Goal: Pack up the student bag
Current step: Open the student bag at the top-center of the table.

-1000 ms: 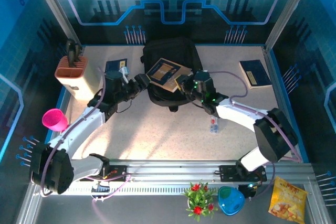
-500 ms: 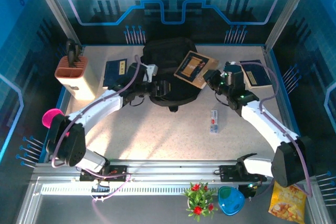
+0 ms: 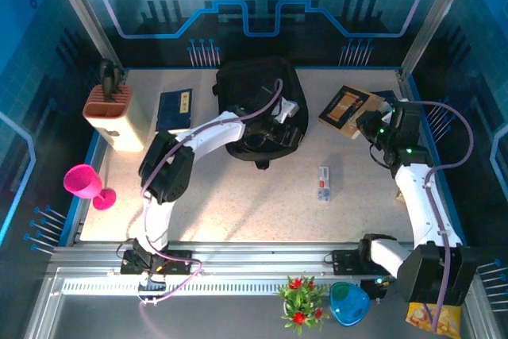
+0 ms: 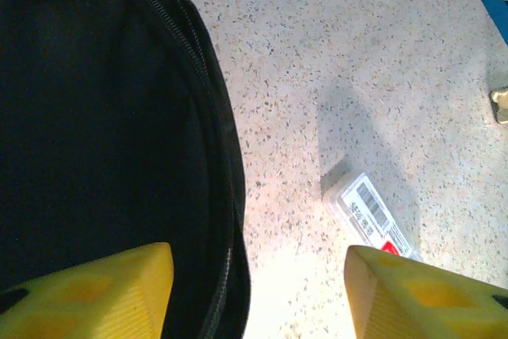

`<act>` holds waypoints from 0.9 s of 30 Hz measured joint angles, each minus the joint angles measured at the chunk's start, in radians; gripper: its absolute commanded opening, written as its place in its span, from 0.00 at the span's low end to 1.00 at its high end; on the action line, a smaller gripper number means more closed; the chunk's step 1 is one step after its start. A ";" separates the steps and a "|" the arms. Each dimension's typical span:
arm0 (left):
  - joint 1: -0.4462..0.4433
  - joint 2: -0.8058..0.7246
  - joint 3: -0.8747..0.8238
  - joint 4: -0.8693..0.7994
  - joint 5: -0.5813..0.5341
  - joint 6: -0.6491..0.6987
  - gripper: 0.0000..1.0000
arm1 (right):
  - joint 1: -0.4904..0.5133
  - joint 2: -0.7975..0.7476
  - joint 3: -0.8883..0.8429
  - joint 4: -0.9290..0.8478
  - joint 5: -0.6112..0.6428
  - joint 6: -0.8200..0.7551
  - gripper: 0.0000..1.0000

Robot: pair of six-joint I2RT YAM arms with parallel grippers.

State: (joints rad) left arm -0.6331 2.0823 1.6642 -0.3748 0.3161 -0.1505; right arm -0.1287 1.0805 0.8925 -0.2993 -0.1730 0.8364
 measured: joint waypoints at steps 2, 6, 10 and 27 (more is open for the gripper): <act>0.000 0.030 0.035 -0.027 0.000 0.004 0.53 | -0.016 0.000 0.000 -0.008 -0.010 -0.008 0.00; 0.000 0.067 0.078 -0.072 -0.008 0.016 0.50 | -0.032 0.000 0.000 -0.012 -0.027 -0.011 0.00; -0.002 0.089 0.098 -0.107 -0.029 0.026 0.39 | -0.039 0.000 0.000 -0.011 -0.047 -0.011 0.00; -0.004 0.108 0.130 -0.137 -0.051 0.027 0.04 | -0.043 -0.018 -0.001 -0.010 -0.071 -0.011 0.00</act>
State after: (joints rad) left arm -0.6369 2.1902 1.7947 -0.5114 0.2649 -0.1238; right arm -0.1715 1.0622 0.8913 -0.3092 -0.2440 0.8253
